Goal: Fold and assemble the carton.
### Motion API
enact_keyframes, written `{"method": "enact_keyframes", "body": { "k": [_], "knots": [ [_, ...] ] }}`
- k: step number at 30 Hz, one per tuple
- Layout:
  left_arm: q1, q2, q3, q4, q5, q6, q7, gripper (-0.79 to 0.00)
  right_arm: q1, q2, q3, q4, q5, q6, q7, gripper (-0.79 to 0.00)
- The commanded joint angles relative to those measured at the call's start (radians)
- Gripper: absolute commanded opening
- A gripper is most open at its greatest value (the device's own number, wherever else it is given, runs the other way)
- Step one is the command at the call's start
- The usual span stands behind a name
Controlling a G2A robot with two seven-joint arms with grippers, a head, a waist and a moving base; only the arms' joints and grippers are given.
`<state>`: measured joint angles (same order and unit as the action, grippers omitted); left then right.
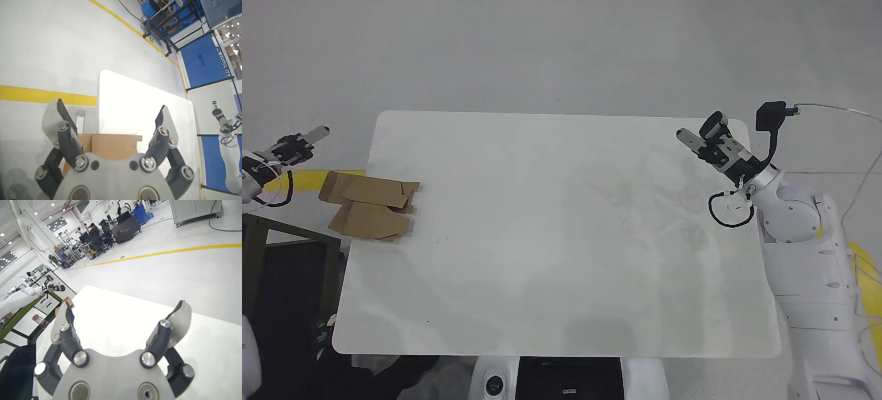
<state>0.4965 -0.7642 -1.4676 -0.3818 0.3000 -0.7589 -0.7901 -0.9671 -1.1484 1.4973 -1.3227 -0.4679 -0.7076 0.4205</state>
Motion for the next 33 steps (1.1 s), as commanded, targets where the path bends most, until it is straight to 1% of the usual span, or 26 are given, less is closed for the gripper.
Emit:
{"method": "enact_keyframes", "body": {
  "k": [1,4,6,9,14,17,22,23,25,28,32,33],
  "knots": [
    [-0.005,0.001,0.007,0.032,0.021,0.015,0.031,0.0,0.0,0.0,0.0,0.0,0.0,0.0,0.0,0.0],
    [-0.012,0.003,0.023,0.06,0.07,0.033,0.076,0.0,0.0,0.0,0.0,0.0,0.0,0.0,0.0,0.0],
    [-0.011,0.008,0.04,0.066,0.129,0.017,0.119,0.0,0.0,0.0,0.0,0.0,0.0,0.0,0.0,0.0],
    [-0.014,0.012,0.054,0.097,0.171,0.015,0.142,0.0,0.0,0.0,0.0,0.0,0.0,0.0,0.0,0.0],
    [-0.014,0.015,0.073,0.137,0.201,-0.001,0.108,0.0,0.0,0.0,0.0,0.0,0.0,0.0,0.0,0.0],
    [-0.01,0.013,0.084,0.145,0.207,-0.035,0.061,0.0,0.0,0.0,0.0,0.0,0.0,0.0,0.0,0.0],
    [-0.009,0.013,0.092,0.158,0.204,-0.047,0.039,0.0,0.0,0.0,0.0,0.0,0.0,0.0,0.0,0.0],
    [-0.008,0.011,0.094,0.157,0.201,-0.049,0.035,-0.074,0.0,0.0,0.0,0.0,0.0,0.0,0.0,0.0],
    [-0.005,0.006,0.099,0.155,0.195,-0.054,0.03,-0.326,0.0,0.0,0.0,0.0,0.0,0.0,0.0,0.0],
    [0.0,0.0,0.107,0.156,0.191,-0.047,0.034,-0.416,0.0,0.0,0.0,0.0,0.0,0.0,0.0,0.0],
    [0.001,-0.004,0.112,0.16,0.186,-0.03,0.04,-0.585,0.0,0.0,0.0,0.0,0.0,0.0,0.0,0.0],
    [0.001,-0.005,0.114,0.161,0.186,-0.029,0.04,-0.613,0.0,0.0,0.0,0.0,0.0,0.0,0.0,0.0]
  ]
}}
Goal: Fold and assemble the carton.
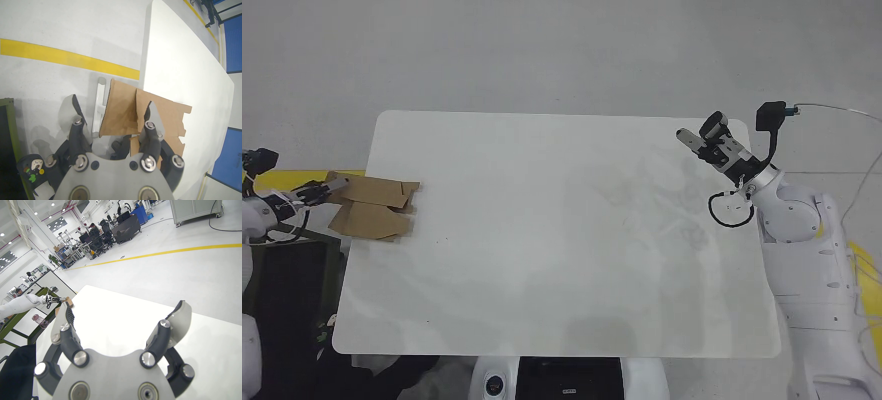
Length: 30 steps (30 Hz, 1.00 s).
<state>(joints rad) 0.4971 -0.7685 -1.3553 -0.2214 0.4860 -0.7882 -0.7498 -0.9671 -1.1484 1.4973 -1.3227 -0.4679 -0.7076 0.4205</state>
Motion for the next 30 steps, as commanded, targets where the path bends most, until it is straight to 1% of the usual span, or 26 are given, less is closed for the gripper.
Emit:
{"method": "enact_keyframes", "body": {
  "k": [1,3,4,5,10,14,20,25,30],
  "knots": [
    [0.0,-0.001,0.002,0.002,-0.002,0.002,-0.001,-0.643,0.0,0.0,0.0,0.0,0.0,0.0,0.0,0.0],
    [-0.001,-0.002,0.002,0.005,-0.013,0.004,-0.006,-0.696,0.0,0.0,0.0,0.0,0.0,0.0,0.0,0.0],
    [-0.002,-0.002,0.0,0.008,-0.02,0.006,-0.007,-0.773,0.0,0.0,0.0,0.0,0.0,0.0,0.0,0.0],
    [-0.003,-0.003,-0.003,0.012,-0.031,0.009,-0.009,-0.785,0.0,0.0,0.0,0.0,0.0,0.0,0.0,0.0],
    [-0.014,0.0,-0.019,0.014,-0.083,0.002,-0.033,-0.785,0.0,0.0,0.0,0.0,0.0,0.0,0.0,0.0],
    [-0.037,0.003,-0.053,0.016,-0.183,-0.001,-0.077,-0.785,0.0,0.0,0.0,0.0,0.0,0.0,0.0,0.0],
    [-0.073,0.007,-0.094,-0.017,-0.308,0.006,-0.132,-0.785,0.0,0.0,0.0,0.0,0.0,0.0,0.0,0.0],
    [-0.094,-0.005,-0.095,-0.066,-0.362,0.03,-0.151,-0.785,0.0,0.0,0.0,0.0,0.0,0.0,0.0,0.0],
    [-0.122,-0.035,-0.075,-0.122,-0.417,0.078,-0.139,-0.785,0.0,0.0,0.0,0.0,0.0,0.0,0.0,0.0]
  ]
}}
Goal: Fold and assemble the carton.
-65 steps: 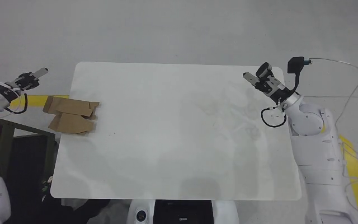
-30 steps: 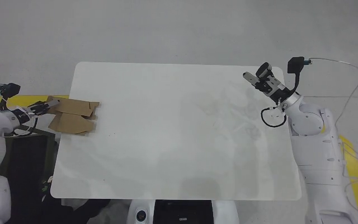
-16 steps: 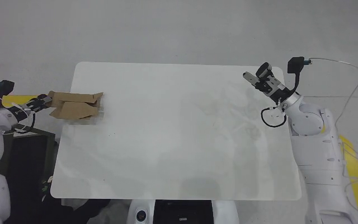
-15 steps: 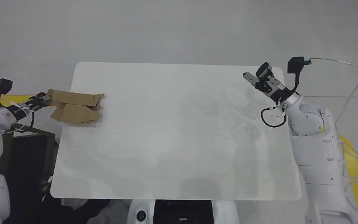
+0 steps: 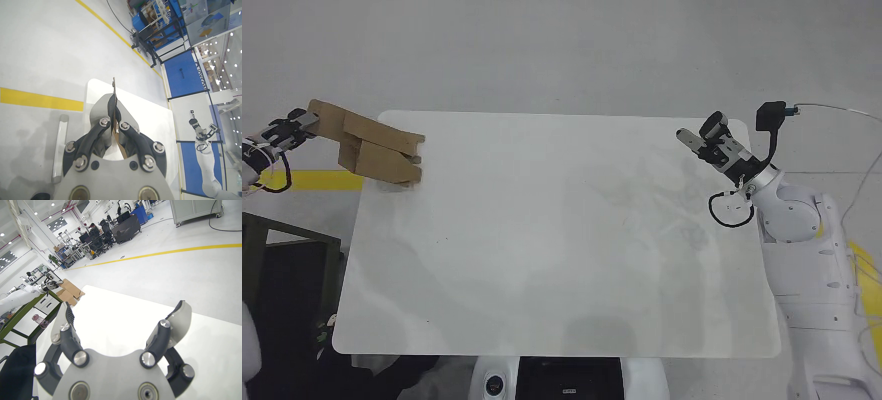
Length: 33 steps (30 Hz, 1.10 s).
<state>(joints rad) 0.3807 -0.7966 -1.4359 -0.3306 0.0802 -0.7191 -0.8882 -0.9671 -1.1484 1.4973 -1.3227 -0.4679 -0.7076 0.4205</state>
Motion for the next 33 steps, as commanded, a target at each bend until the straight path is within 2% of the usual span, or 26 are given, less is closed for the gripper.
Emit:
{"method": "enact_keyframes", "body": {
  "k": [1,11,21,27,33],
  "knots": [
    [-0.012,-0.015,0.013,-0.026,-0.023,0.014,-0.001,-0.785,0.0,0.0,0.0,0.0,0.0,0.0,0.0,0.0],
    [-0.062,-0.102,0.121,-0.161,-0.122,0.06,0.019,-0.785,0.0,0.0,0.0,0.0,0.0,0.0,0.0,0.0],
    [-0.074,-0.18,0.244,-0.215,-0.131,0.136,0.166,-0.785,0.0,0.0,0.0,0.0,0.0,0.0,0.0,0.0],
    [-0.066,-0.225,0.307,-0.274,-0.188,0.146,0.161,-0.785,0.0,0.0,0.0,0.0,0.0,0.0,0.0,0.0],
    [-0.053,-0.257,0.35,-0.351,-0.24,0.152,0.159,-0.785,0.0,0.0,0.0,0.0,0.0,0.0,0.0,0.0]
  ]
}}
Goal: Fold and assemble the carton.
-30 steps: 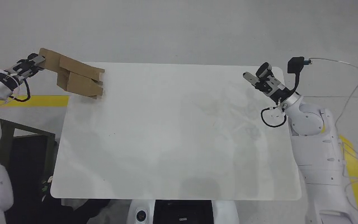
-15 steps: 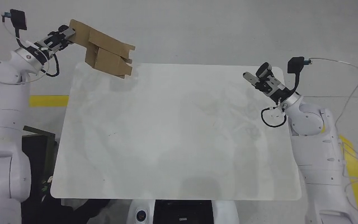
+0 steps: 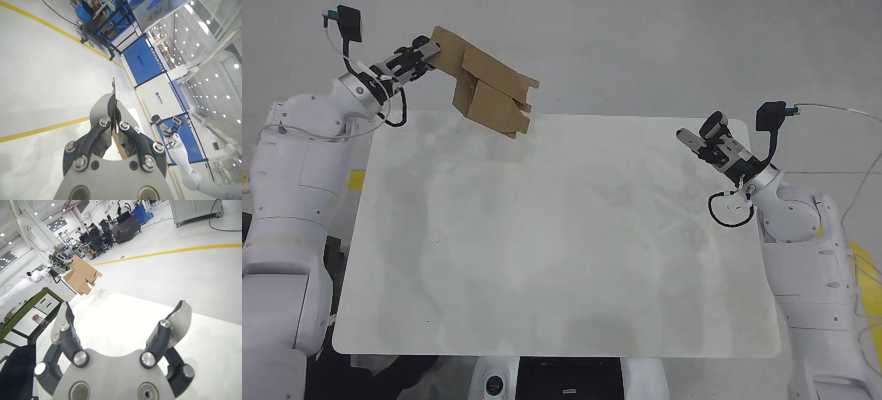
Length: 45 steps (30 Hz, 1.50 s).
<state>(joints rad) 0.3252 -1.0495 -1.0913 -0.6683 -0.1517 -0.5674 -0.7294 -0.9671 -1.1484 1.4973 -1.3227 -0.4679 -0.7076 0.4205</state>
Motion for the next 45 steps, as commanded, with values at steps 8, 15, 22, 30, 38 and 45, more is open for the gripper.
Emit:
{"method": "enact_keyframes", "body": {
  "k": [8,15,22,30,38,45],
  "knots": [
    [0.049,-0.016,0.021,-0.13,-0.044,-0.015,-0.019,-0.785,0.0,0.0,0.0,0.0,0.0,0.0,0.0,0.0],
    [0.133,-0.008,0.007,-0.25,-0.086,-0.015,-0.075,-0.785,0.0,0.0,0.0,0.0,0.0,0.0,0.0,0.0],
    [0.223,0.006,-0.012,-0.376,-0.073,-0.024,-0.109,-0.785,0.0,0.0,0.0,0.0,0.0,0.0,0.0,0.0],
    [0.284,0.013,-0.026,-0.485,-0.077,-0.042,-0.126,-0.785,0.008,-0.01,-0.086,0.07,0.212,-0.029,0.108,0.0],
    [0.304,0.013,-0.025,-0.536,-0.079,-0.049,-0.142,-0.785,0.12,-0.042,-0.273,0.2,0.436,-0.081,0.291,0.0],
    [0.317,0.016,-0.032,-0.554,-0.092,-0.048,-0.17,-0.785,0.213,-0.078,-0.406,0.309,0.552,-0.137,0.363,0.0]
  ]
}}
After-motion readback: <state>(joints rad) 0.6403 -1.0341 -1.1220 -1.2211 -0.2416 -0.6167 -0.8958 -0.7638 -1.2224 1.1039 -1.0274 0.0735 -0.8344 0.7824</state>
